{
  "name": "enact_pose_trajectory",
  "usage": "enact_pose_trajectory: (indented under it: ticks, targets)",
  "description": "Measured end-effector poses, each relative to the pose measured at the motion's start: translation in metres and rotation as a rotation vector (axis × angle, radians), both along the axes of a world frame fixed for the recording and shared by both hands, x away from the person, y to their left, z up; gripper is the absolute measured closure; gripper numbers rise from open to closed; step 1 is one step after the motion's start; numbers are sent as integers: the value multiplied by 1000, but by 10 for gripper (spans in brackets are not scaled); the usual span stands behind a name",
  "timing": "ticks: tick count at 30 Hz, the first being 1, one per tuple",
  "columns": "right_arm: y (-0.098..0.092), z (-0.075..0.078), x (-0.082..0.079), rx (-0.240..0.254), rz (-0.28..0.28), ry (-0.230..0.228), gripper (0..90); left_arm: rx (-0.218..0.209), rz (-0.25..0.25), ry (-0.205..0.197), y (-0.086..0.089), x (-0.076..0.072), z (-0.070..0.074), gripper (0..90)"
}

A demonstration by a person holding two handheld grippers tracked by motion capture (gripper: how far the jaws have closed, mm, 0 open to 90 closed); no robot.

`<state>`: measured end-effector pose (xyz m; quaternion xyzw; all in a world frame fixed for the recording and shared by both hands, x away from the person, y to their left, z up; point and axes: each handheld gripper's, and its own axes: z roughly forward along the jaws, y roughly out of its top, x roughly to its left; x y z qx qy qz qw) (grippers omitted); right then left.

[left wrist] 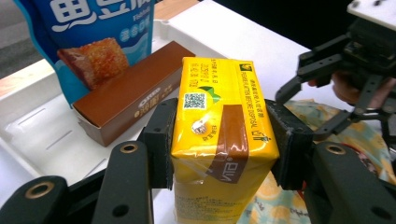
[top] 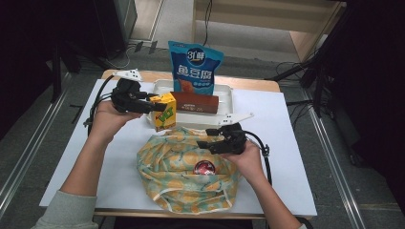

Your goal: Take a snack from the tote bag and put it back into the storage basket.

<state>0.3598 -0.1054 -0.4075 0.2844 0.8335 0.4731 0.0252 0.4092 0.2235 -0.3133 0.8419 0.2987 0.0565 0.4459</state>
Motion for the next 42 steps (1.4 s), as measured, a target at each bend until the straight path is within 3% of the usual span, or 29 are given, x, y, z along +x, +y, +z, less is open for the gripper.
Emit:
enact_pose_trajectory:
  ticks: [5,25,42]
  targets:
    - [-1,-1,-2,-2,-3,-2,376,-14,16,7,2,8,-5,513]
    - [-3,-4,-4,-9,-13,4,376,-2,68,-3,5,33,-22,514]
    - [-4,-5,-4,-11,-15,6,376,13,96,-27,4,45,-27,514]
